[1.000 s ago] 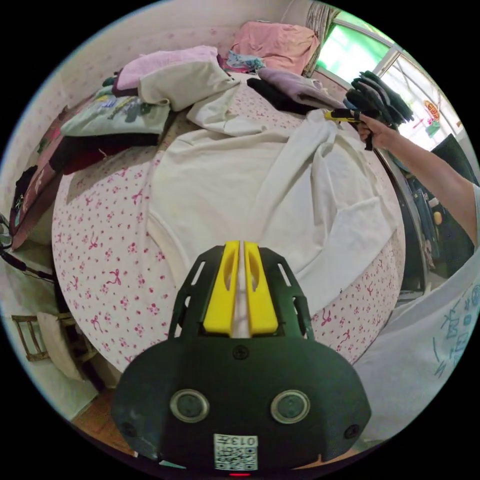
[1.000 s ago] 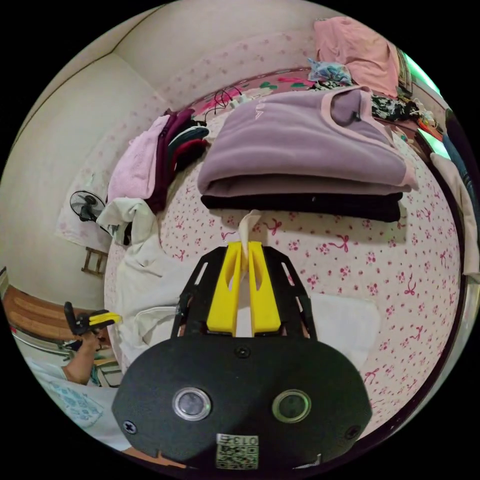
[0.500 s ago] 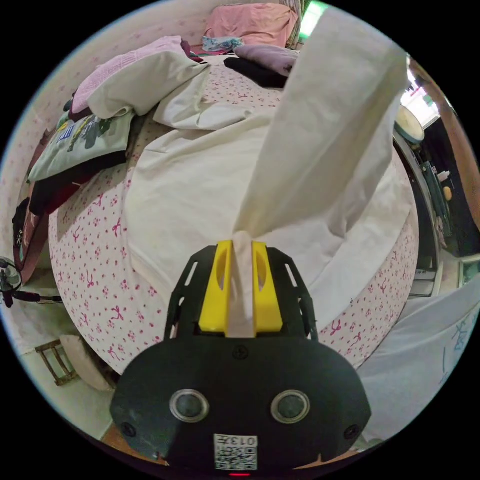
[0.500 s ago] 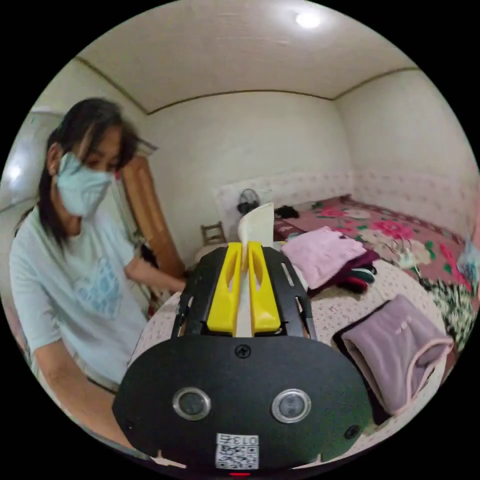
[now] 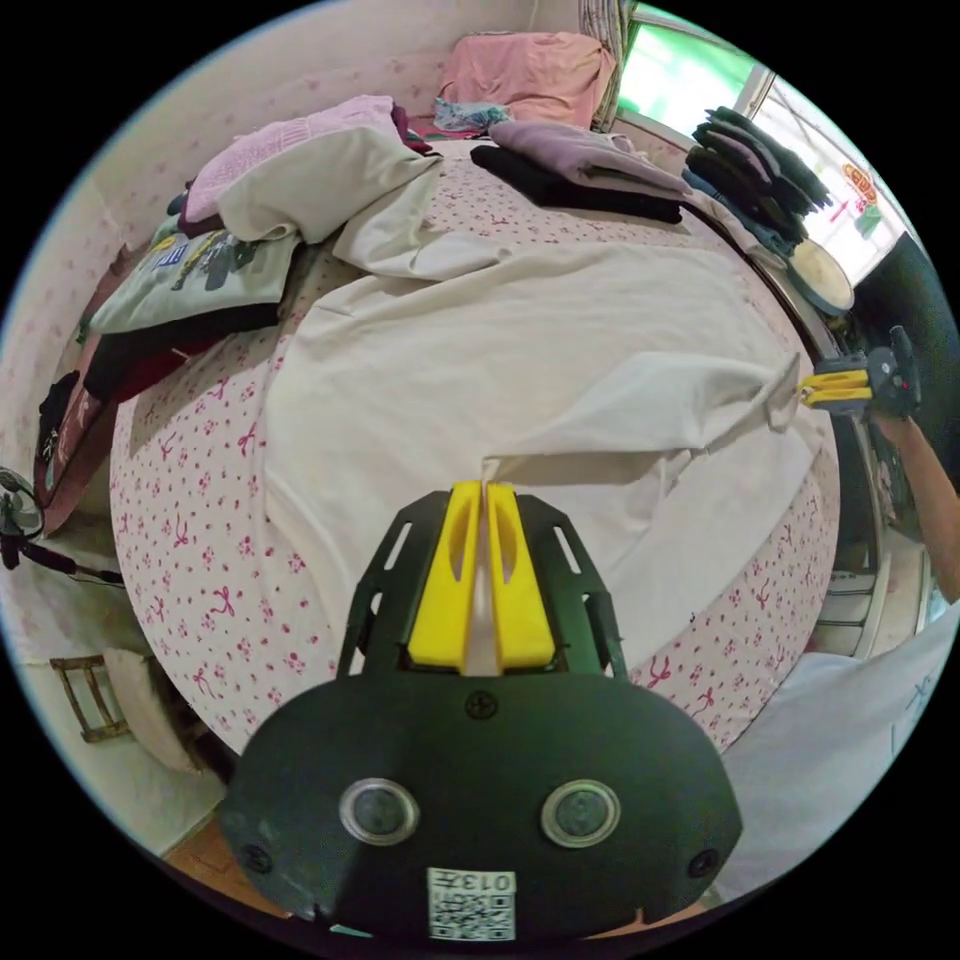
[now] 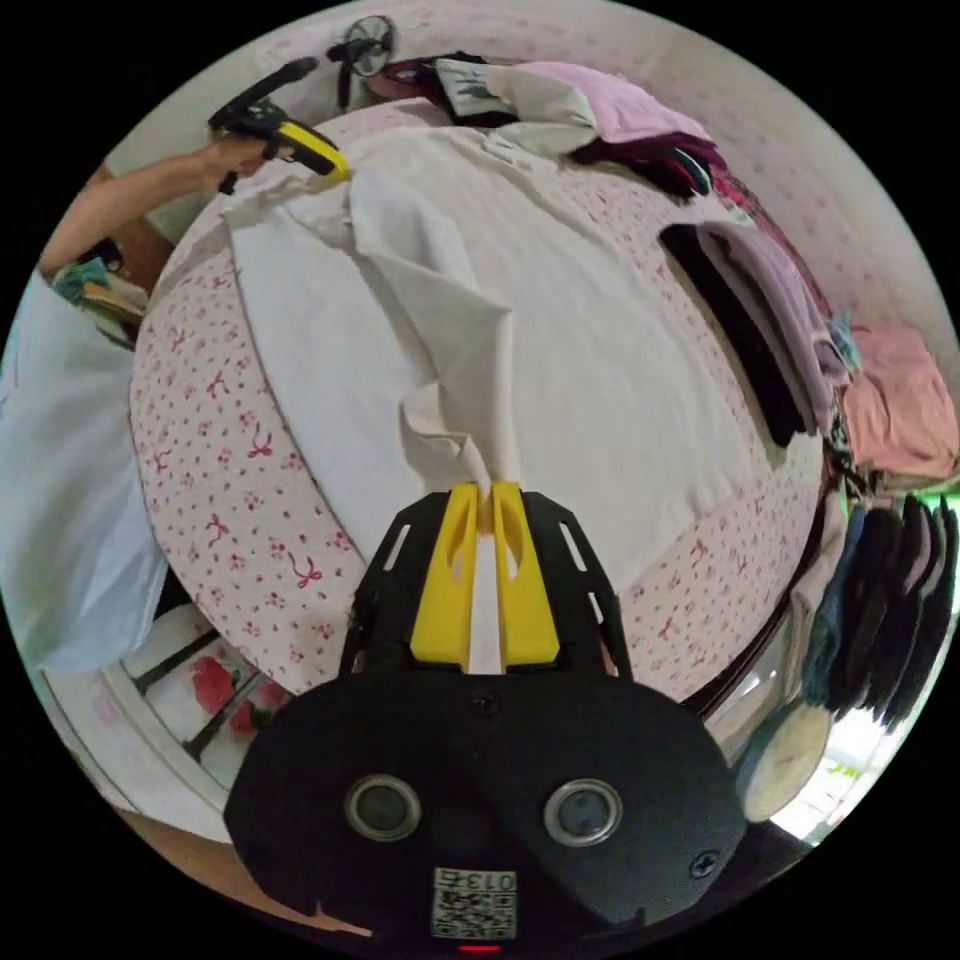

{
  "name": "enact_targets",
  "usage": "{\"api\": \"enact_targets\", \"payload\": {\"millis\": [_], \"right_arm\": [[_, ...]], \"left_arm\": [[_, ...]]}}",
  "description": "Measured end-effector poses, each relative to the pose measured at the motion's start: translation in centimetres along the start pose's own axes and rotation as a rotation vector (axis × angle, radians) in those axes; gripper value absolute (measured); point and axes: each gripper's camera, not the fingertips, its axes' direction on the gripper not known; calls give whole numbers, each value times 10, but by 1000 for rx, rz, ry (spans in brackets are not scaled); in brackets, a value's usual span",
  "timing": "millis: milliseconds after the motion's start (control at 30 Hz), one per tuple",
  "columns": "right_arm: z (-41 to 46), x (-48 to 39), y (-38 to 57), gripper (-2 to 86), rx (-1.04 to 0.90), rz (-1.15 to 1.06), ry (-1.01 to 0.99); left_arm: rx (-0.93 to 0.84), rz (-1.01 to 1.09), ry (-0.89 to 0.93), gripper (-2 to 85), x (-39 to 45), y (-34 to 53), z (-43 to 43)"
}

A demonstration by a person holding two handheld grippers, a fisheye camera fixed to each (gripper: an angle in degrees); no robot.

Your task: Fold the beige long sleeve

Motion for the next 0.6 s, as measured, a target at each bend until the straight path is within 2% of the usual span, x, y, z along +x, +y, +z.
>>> {"api": "enact_targets", "payload": {"millis": [167, 367, 467, 533, 600], "right_arm": [[-3, -6, 37, 59, 0, 268, -13], [-33, -43, 54, 96, 222, 393, -169], [-24, -80, 30, 136, 236, 390, -101], [-11, -97, 12, 121, 178, 403, -10], [4, -109, -3, 34, 108, 419, 155]], "left_arm": [[52, 1, -14, 2, 13, 21, -15], [77, 57, -59, 2, 37, 40, -24], [66, 62, -76, 2, 48, 43, -24], [64, 64, -87, 2, 53, 46, -25], [64, 67, -89, 2, 56, 47, -26]]}}
